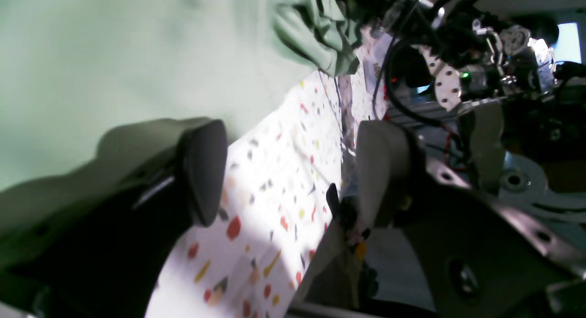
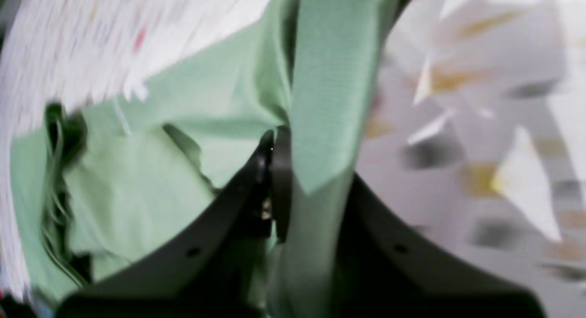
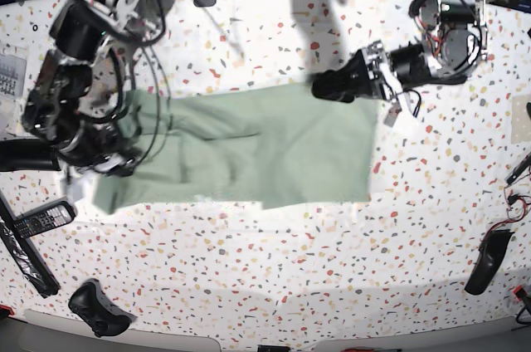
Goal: Fold the T-shirt properly
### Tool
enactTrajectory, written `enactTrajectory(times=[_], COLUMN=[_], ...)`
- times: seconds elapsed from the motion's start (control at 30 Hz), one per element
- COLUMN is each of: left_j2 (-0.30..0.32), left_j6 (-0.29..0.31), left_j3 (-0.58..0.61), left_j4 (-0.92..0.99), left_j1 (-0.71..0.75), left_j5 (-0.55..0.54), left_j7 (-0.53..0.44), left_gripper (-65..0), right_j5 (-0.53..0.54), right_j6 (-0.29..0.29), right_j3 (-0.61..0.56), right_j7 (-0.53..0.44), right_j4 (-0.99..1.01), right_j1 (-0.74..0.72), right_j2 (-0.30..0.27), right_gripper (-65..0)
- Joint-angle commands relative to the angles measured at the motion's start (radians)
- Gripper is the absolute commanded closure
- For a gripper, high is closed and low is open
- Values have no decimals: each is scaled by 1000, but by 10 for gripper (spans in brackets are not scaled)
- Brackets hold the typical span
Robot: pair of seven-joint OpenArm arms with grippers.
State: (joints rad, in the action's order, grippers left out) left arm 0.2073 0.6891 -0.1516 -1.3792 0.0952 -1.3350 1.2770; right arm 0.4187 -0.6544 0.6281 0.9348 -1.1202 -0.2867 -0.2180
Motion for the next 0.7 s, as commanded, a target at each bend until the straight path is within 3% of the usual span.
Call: enactTrajectory(times=[0.0, 0.13, 0.27, 0.43, 0.67], left_j2=[3, 3, -20, -75, -139], left_j6=[9, 9, 9, -49, -50], left_j3=[-4, -4, -4, -4, -4], left_j4=[-18, -18, -18, -18, -18], left_j1=[-18, -37, -35, -35, -34], left_j5=[-27, -9, 227, 449, 522], left_j7=[-13, -34, -202, -333, -351], left_gripper=[-408, -408, -408, -408, -408], right_j5=[28, 96, 276, 330, 371], right_j6=[0, -3, -26, -26, -24], right_j3=[12, 19, 19, 17, -114], right_j7=[-13, 43, 188, 193, 193], right_j4=[-14, -15, -39, -152, -282], right_j1=[-36, -60, -91, -93, -87], right_j2=[-24, -69, -70, -5, 89], right_gripper=[0, 0, 0, 0, 0])
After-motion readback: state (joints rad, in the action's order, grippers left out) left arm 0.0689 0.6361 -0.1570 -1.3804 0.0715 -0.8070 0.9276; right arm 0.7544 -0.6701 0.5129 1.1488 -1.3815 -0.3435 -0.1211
